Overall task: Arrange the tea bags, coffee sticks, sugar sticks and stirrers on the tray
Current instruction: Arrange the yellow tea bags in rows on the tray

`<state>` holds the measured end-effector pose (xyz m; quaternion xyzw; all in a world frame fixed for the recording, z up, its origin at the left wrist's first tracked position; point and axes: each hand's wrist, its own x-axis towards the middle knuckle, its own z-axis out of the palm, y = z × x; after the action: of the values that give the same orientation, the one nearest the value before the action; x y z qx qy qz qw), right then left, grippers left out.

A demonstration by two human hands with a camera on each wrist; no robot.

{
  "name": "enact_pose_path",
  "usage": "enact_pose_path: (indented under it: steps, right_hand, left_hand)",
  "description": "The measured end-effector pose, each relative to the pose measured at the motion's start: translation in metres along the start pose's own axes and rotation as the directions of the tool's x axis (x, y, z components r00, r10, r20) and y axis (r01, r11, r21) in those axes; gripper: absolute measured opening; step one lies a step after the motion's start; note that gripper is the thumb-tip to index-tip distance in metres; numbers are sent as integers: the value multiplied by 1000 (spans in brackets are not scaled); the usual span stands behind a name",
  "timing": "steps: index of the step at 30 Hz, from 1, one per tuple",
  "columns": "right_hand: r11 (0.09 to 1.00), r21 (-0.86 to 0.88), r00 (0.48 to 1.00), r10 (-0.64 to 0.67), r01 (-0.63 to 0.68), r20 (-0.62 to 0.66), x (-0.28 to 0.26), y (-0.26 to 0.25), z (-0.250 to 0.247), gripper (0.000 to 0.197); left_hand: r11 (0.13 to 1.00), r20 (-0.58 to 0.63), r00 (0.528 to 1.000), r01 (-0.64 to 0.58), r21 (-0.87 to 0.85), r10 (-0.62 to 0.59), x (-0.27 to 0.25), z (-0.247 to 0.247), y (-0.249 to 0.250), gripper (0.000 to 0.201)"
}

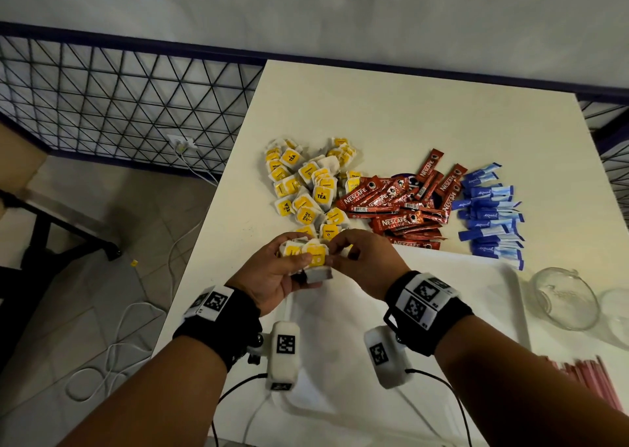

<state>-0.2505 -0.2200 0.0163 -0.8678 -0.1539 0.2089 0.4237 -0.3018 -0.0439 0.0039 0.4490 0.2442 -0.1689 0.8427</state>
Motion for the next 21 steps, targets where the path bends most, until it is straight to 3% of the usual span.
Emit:
enact_pose_path:
  steps: [7, 13, 16, 21]
  right_hand:
    - [988, 151, 1000, 26, -24, -11, -6, 6, 1, 4]
    - [984, 179, 1000, 25, -22, -9, -8, 11, -3, 8]
    - [965, 249, 992, 105, -86, -66, -10, 28, -12, 13]
    - [947, 161, 953, 293, -278, -75, -8, 58, -12, 6]
  left_hand:
    - [1000, -12, 1000, -15, -6, 15, 1, 11, -8, 32]
    - [999, -20, 999, -38, -38, 38, 1, 14, -10, 27]
    - [997, -67, 997, -54, -56, 50, -1, 5, -9, 25]
    - [998, -110, 993, -55, -12, 54, -3, -10, -9, 23]
